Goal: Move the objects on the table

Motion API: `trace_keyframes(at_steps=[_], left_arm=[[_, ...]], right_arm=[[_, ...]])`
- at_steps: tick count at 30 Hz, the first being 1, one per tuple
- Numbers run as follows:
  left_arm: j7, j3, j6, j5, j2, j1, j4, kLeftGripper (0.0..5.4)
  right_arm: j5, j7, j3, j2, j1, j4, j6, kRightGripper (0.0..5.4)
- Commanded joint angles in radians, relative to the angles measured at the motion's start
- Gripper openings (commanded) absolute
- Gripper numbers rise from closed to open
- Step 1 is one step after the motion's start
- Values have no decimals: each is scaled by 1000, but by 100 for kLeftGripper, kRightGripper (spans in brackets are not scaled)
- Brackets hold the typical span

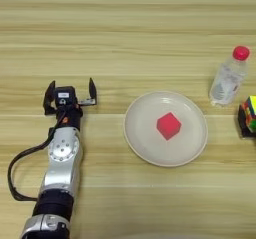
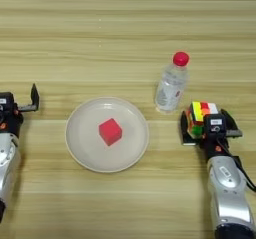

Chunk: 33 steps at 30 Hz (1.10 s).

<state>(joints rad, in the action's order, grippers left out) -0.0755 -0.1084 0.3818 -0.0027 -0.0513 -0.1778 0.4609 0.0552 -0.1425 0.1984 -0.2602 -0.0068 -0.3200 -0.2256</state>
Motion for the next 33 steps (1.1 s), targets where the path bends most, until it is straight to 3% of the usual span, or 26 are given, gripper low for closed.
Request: trace_keyframes(at_steps=[1, 14, 24, 30, 33], left_arm=[[2, 3, 0, 5, -1, 1, -5, 540], [-1, 4, 0, 6, 0, 1, -6, 540], [-1, 2, 1, 6, -1, -1, 0, 540], [-1, 2, 0, 6, -2, -2, -2, 540], [-2, 2, 0, 6, -2, -2, -2, 540]], right_arm=[[13, -19, -13, 8, -16, -16, 19, 494], [16, -22, -18, 9, -20, -15, 29, 353], [19, -14, -13, 12, 5, 55, 36, 343], [29, -20, -10, 8, 65, 222, 66, 343], [62, -46, -8, 6, 93, 305, 96, 343]])
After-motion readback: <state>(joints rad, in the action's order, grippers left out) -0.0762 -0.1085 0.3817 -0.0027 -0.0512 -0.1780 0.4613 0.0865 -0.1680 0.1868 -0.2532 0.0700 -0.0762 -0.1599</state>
